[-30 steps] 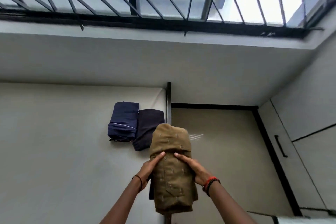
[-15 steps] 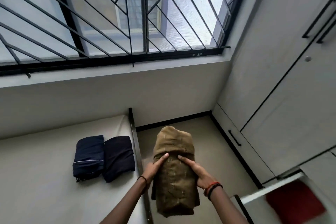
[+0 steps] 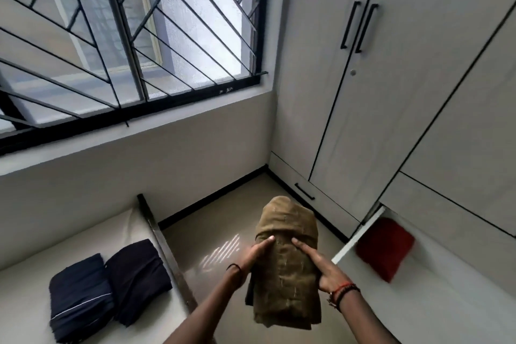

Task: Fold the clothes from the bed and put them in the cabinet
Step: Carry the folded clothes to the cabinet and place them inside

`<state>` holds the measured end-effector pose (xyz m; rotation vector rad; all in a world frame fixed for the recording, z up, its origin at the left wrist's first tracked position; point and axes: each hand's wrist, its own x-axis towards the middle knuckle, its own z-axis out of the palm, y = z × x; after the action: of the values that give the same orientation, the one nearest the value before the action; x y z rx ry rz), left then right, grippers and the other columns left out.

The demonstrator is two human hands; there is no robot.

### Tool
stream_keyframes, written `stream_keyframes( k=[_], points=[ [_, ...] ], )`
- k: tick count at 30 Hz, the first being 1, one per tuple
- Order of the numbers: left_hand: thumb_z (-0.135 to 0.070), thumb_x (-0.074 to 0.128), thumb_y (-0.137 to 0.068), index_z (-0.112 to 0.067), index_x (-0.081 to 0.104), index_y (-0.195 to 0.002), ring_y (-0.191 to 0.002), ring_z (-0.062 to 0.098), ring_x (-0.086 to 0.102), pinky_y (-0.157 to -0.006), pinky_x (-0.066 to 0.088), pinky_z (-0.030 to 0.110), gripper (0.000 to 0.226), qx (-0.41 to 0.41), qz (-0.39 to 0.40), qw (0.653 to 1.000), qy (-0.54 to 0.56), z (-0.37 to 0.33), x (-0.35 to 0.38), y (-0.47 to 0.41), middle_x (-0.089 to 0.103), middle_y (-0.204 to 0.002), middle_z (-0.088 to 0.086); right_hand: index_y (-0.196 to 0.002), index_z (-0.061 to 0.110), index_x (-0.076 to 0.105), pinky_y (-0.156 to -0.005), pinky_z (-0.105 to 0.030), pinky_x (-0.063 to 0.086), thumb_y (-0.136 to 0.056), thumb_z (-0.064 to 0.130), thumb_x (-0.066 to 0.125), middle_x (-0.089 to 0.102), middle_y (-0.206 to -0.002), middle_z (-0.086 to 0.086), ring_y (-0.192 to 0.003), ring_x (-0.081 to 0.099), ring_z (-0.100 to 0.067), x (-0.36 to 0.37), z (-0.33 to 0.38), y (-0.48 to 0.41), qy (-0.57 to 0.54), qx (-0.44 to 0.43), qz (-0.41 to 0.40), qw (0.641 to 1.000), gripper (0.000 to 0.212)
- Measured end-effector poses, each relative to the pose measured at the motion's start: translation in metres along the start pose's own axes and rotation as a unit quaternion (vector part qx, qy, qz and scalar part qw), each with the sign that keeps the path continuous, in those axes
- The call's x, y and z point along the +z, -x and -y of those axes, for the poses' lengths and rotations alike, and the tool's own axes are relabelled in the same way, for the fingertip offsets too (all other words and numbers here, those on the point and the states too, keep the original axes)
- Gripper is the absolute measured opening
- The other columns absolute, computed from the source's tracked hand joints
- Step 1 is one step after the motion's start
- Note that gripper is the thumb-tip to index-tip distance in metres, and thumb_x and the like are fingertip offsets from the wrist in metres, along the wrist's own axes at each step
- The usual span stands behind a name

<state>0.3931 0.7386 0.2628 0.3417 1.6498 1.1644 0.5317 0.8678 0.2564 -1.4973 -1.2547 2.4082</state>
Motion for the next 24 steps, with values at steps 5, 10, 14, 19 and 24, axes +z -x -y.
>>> stream_keyframes(
  k=[5,10,14,19,24],
  points=[
    [-0.075,0.067,-0.058,-0.017,0.051,-0.13,-0.116,0.02,0.054,-0.107,0.04,0.038,0.093,-0.018,0.06,0.997,-0.037,-0.014,0.06,-0.014,0.057,-0.128,0.002,-0.108,0.006,0.062,-0.095,-0.047,0.049,-0.071,0.035,0.079,0.07,-0.105,-0.02,-0.102,0.065,-0.034,-0.061,0.001,0.024,-0.064,-0.026,-0.053,0.996,0.05],
    [-0.077,0.066,-0.058,-0.018,0.046,-0.135,-0.119,0.02,0.052,-0.107,0.039,0.037,0.1,-0.024,0.102,0.993,-0.059,-0.023,0.123,-0.035,0.053,-0.133,0.002,-0.109,0.006,0.064,-0.091,-0.045,0.051,-0.072,0.031,0.079,0.071,-0.104,-0.019,-0.099,0.067,-0.032,-0.121,0.004,0.042,-0.107,-0.056,-0.081,0.989,0.048],
    [-0.08,0.064,-0.053,-0.017,0.041,-0.138,-0.12,0.021,0.051,-0.107,0.038,0.038,0.108,-0.03,0.144,0.984,-0.097,-0.03,0.189,-0.054,0.051,-0.135,0.003,-0.118,0.009,0.059,-0.095,-0.047,0.049,-0.066,0.036,0.083,0.069,-0.109,-0.018,-0.104,0.065,-0.032,-0.184,0.007,0.053,-0.141,-0.07,-0.123,0.98,0.064],
    [-0.075,0.063,-0.063,-0.02,0.049,-0.13,-0.116,0.024,0.053,-0.095,0.044,0.041,0.088,-0.049,0.173,0.974,-0.136,-0.042,0.269,-0.066,0.055,-0.129,0.004,-0.111,0.007,0.062,-0.08,-0.039,0.054,-0.072,0.036,0.079,0.071,-0.102,-0.017,-0.097,0.067,-0.03,-0.258,0.007,0.063,-0.19,-0.061,-0.147,0.969,0.052],
    [-0.069,0.076,-0.052,-0.022,0.063,-0.114,-0.1,0.017,0.064,-0.09,0.051,0.034,0.079,-0.056,0.216,0.965,-0.14,-0.042,0.349,-0.094,0.068,-0.11,0.0,-0.12,0.009,0.06,-0.099,-0.052,0.045,-0.058,0.044,0.088,0.07,-0.109,-0.017,-0.104,0.065,-0.034,-0.342,0.003,0.062,-0.199,-0.047,-0.201,0.958,0.076]
  ],
)
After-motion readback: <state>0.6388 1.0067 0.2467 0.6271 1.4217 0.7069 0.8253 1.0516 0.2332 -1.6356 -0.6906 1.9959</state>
